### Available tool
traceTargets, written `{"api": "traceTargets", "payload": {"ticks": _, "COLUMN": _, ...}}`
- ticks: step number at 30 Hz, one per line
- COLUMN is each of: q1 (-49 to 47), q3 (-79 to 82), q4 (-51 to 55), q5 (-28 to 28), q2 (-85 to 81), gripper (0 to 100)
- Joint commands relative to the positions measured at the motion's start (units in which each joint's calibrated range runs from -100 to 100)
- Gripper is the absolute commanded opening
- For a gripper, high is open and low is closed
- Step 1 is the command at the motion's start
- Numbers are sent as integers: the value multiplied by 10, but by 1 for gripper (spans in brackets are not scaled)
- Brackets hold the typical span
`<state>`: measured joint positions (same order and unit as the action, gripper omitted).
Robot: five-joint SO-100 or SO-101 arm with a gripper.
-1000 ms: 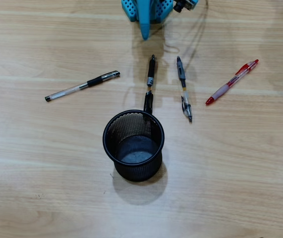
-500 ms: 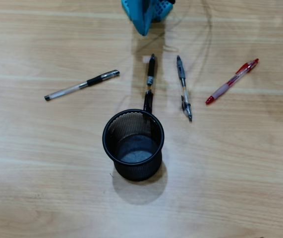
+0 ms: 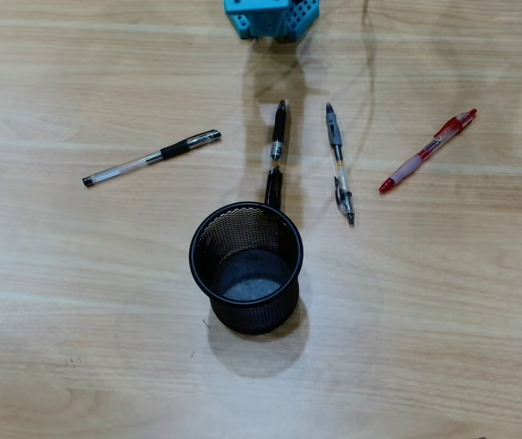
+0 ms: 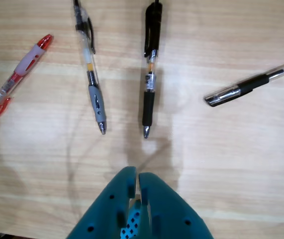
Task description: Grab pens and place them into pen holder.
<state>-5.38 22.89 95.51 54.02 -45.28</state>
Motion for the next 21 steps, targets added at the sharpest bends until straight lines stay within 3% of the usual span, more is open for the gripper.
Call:
{"api": "traceTargets", "payload": {"ticks": 1, "q1": -24, "q3": -70, "q4": 18, "q5": 22, "q2": 80, "gripper": 2}}
{"api": "traceTargets", "payload": {"ticks": 8, "q1": -67, "q3": -119, "q4": 17, "q5": 26, "q2": 184, "gripper": 2}}
{"api": "traceTargets", "payload": {"ticks": 12, "q1": -98, "q3": -114, "q4": -9, "q5": 63, "q2": 254, "gripper": 2}}
{"api": "traceTargets", "payload": {"ticks": 17, "q1": -118, "q3": -25, "q4": -137, "q5": 66, "q2": 283, "gripper": 14}}
{"api": "traceTargets", "payload": {"ticks": 21, "q1": -128, "q3": 88, "q4": -298, "q5": 67, "q2": 288, "gripper": 23}}
